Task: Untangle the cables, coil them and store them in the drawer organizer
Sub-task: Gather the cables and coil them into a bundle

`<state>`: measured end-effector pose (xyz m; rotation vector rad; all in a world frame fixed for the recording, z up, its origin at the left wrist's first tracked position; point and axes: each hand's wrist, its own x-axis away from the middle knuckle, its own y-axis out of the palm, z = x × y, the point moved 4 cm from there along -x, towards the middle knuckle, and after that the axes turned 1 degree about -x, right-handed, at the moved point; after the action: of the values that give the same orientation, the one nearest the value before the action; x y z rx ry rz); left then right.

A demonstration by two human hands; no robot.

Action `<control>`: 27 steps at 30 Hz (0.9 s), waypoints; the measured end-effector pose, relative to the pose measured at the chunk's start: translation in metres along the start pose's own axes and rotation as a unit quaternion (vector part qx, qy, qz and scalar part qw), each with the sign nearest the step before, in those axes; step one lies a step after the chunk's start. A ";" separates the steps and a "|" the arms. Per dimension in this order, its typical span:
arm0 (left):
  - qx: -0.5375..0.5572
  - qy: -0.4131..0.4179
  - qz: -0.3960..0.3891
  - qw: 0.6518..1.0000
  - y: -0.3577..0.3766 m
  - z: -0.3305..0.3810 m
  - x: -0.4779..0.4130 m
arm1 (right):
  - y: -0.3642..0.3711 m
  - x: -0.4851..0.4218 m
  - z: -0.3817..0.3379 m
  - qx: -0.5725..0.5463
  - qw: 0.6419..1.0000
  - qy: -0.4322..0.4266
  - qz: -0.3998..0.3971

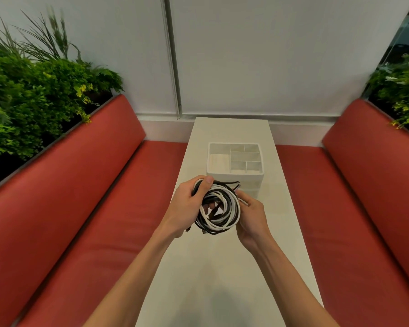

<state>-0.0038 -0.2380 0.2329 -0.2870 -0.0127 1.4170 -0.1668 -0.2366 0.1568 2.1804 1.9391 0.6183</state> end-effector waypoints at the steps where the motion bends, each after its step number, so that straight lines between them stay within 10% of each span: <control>1: 0.001 -0.003 0.003 1.000 0.000 0.000 0.001 | 0.001 0.000 0.001 -0.003 1.000 0.001 0.010; 27: -0.002 -0.008 0.005 1.000 -0.005 -0.020 0.006 | 0.000 0.011 0.001 0.020 0.987 0.116 -0.105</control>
<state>0.0052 -0.2363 0.2134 -0.2794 -0.0284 1.4289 -0.1655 -0.2257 0.1583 1.9629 2.2778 0.8338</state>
